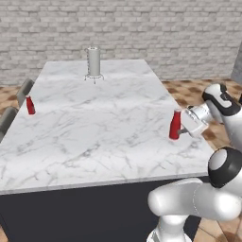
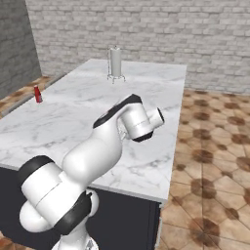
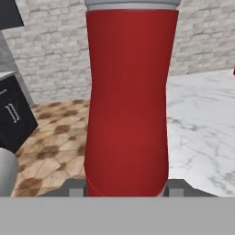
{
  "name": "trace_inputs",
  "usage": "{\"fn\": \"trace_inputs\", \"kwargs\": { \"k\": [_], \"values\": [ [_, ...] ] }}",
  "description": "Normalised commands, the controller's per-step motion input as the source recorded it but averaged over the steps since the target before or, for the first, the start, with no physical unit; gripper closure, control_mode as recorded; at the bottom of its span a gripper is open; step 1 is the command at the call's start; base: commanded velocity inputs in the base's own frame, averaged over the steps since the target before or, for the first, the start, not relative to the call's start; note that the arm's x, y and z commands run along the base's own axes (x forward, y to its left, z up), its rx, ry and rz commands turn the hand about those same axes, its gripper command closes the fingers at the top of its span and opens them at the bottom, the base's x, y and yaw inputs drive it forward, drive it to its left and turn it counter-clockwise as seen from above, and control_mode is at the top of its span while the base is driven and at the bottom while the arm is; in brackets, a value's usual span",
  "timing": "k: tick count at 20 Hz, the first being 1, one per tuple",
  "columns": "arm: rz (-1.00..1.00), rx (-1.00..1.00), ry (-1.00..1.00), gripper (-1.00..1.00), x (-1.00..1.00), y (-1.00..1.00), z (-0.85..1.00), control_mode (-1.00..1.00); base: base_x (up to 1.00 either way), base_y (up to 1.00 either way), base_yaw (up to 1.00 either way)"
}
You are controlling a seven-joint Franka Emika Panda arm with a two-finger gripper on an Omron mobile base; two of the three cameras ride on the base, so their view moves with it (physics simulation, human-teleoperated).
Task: The dining table condiment station is running low on ketchup. Refill the condiment station by opening the cabinet and taking the ketchup from the cabinet and placing it on the dining table.
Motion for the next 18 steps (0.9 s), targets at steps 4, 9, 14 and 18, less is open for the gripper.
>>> {"fn": "trace_inputs", "kwargs": {
  "k": [4,9,14,18],
  "values": [
    [0.04,-0.01,0.00,1.00,0.00,0.00,-0.45,-1.00,0.00,0.00,0.00],
    [0.03,0.00,0.00,1.00,0.04,0.00,-0.33,-1.00,0.00,0.00,0.00],
    [0.01,0.00,-0.03,1.00,0.11,-0.05,-0.13,-1.00,0.00,0.00,0.00],
    [0.00,0.00,-0.05,1.00,0.24,-0.02,-0.09,-1.00,0.00,0.00,0.00]
  ]
}}
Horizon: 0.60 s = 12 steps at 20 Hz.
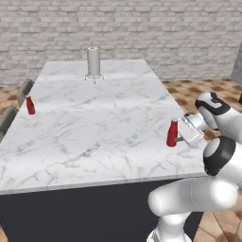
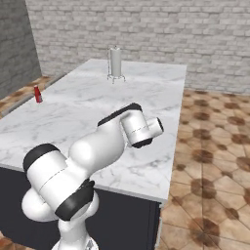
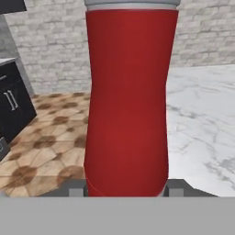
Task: The dining table condiment station is running low on ketchup. Refill the condiment station by opening the cabinet and taking the ketchup from the cabinet and placing it on the dining table.
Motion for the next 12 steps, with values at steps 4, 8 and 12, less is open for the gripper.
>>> {"fn": "trace_inputs", "kwargs": {
  "k": [4,8,12],
  "values": [
    [-0.03,0.00,-0.03,1.00,0.31,0.00,-0.12,-1.00,0.00,0.00,0.00],
    [-0.04,0.00,0.00,1.00,0.37,0.00,-0.16,-1.00,0.00,0.00,0.00],
    [-0.02,0.00,0.00,1.00,0.26,0.00,-0.16,-1.00,0.00,0.00,0.00]
  ]
}}
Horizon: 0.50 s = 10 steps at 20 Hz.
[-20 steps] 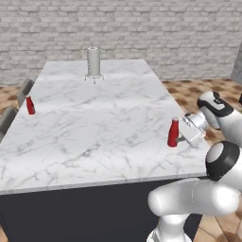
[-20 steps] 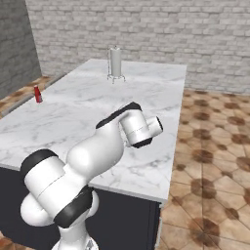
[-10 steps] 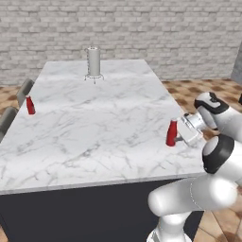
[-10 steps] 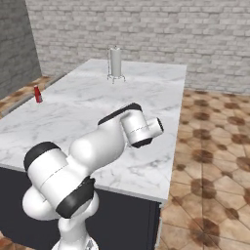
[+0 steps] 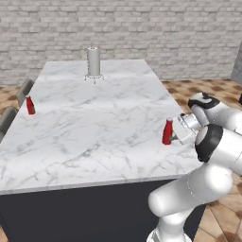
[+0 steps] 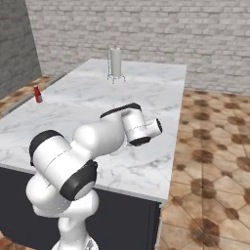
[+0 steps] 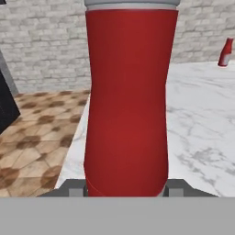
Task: The dining table condiment station is running low on ketchup. Refill the condiment station by opening the cabinet and taking the ketchup from the cabinet and placing it on the dining table.
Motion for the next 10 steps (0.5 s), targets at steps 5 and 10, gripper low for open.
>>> {"fn": "trace_inputs", "kwargs": {
  "k": [5,10],
  "values": [
    [0.00,0.00,0.00,1.00,0.12,0.00,-0.19,-1.00,0.00,0.00,0.00],
    [0.00,-0.01,-0.04,1.00,0.03,0.00,-0.31,-1.00,0.00,0.00,0.00]
  ]
}}
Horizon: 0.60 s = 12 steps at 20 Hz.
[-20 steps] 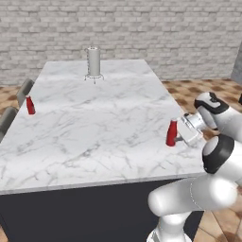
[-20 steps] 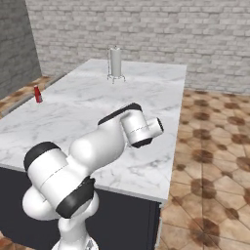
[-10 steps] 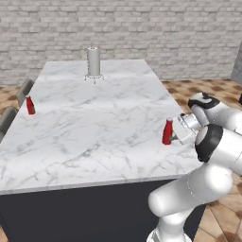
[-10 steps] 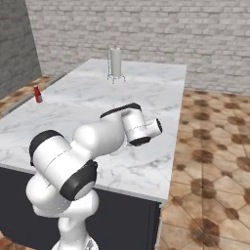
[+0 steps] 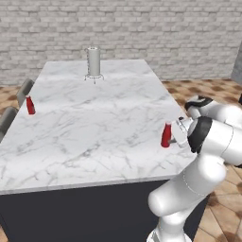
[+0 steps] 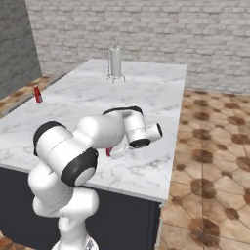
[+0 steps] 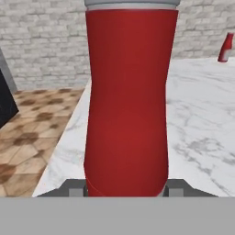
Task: The dining table condiment station is running low on ketchup. Refill the condiment station by opening the cabinet and taking the ketchup from the cabinet and placing it on the dining table.
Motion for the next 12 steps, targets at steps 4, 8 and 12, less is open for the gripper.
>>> {"fn": "trace_inputs", "kwargs": {
  "k": [4,8,12],
  "values": [
    [0.00,0.00,-0.03,1.00,0.06,0.00,-0.24,-1.00,0.00,0.00,0.00],
    [0.00,0.00,0.00,1.00,0.08,0.00,-0.19,-1.00,0.00,0.00,0.00],
    [0.00,0.00,0.00,1.00,0.05,0.00,-0.16,-1.00,0.00,0.00,0.00]
  ]
}}
